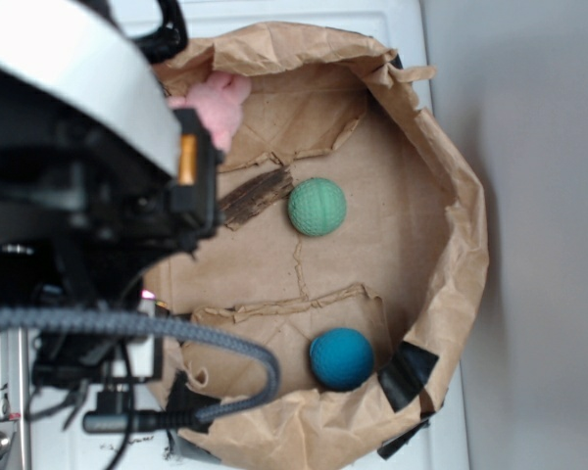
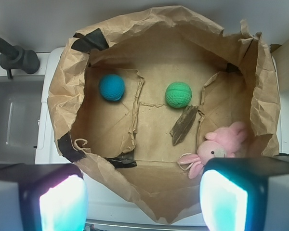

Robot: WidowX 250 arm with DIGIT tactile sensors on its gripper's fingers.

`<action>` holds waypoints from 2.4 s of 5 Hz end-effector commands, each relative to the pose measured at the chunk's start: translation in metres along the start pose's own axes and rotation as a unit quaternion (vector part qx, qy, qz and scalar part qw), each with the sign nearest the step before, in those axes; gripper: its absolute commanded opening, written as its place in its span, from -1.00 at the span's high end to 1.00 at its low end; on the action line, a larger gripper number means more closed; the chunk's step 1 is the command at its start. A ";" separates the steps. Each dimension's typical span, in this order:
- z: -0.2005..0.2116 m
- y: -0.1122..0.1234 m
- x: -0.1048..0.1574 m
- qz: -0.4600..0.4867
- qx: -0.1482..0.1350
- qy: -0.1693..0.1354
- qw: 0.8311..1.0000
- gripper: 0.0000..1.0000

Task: Grab the wood chip.

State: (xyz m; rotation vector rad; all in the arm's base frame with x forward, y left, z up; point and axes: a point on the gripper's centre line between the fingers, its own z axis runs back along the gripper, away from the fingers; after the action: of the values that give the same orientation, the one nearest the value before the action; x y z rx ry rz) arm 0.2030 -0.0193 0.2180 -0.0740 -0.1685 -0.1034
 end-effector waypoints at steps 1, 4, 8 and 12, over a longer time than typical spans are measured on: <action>-0.030 0.001 0.015 -0.017 0.027 -0.013 0.999 -1.00; -0.131 0.059 0.050 -0.076 0.040 -0.003 0.996 -1.00; -0.131 0.059 0.050 -0.076 0.040 -0.003 0.996 -1.00; -0.184 0.057 0.053 0.049 0.045 -0.032 0.997 -1.00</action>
State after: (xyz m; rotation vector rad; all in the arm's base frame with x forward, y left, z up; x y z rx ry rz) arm 0.2848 0.0220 0.0316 0.0093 -0.1947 0.0164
